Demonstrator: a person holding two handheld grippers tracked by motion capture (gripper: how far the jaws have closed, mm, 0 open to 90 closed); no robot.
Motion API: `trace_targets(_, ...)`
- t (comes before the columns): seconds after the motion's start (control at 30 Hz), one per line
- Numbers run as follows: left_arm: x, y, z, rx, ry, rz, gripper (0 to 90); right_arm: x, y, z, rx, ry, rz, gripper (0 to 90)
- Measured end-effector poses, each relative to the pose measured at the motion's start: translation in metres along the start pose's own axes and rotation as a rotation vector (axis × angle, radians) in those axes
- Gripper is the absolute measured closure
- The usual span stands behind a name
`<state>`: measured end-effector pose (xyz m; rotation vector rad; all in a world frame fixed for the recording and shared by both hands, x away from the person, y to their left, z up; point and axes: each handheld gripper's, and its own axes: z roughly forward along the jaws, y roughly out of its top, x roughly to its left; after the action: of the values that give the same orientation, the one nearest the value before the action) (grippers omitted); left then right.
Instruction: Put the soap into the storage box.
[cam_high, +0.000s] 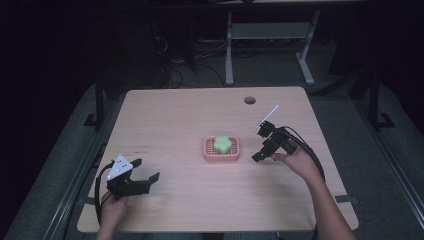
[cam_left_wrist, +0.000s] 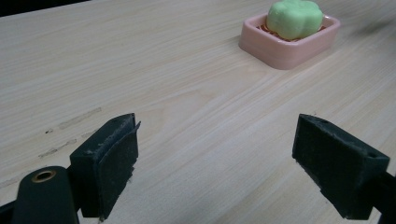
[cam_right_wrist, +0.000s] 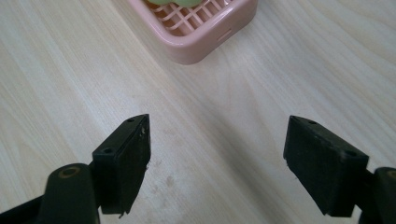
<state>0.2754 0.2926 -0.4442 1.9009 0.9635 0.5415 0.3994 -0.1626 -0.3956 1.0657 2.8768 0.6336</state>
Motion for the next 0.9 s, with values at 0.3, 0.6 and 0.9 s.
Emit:
trace_targets(0.3,0.0,0.0,0.0,0.001,0.002,0.001,14.1,-0.003,-0.016,0.001,0.009,0.0,0.017,23.0)
trace_targets(0.6,0.0,-0.001,0.0,-0.001,0.004,-0.003,14.1,-0.006,-0.034,-0.004,-0.012,-0.008,0.033,23.0)
trace_targets(0.9,-0.001,-0.001,0.0,0.001,0.006,0.0,14.1,-0.01,-0.055,-0.004,-0.03,-0.002,0.059,23.0)
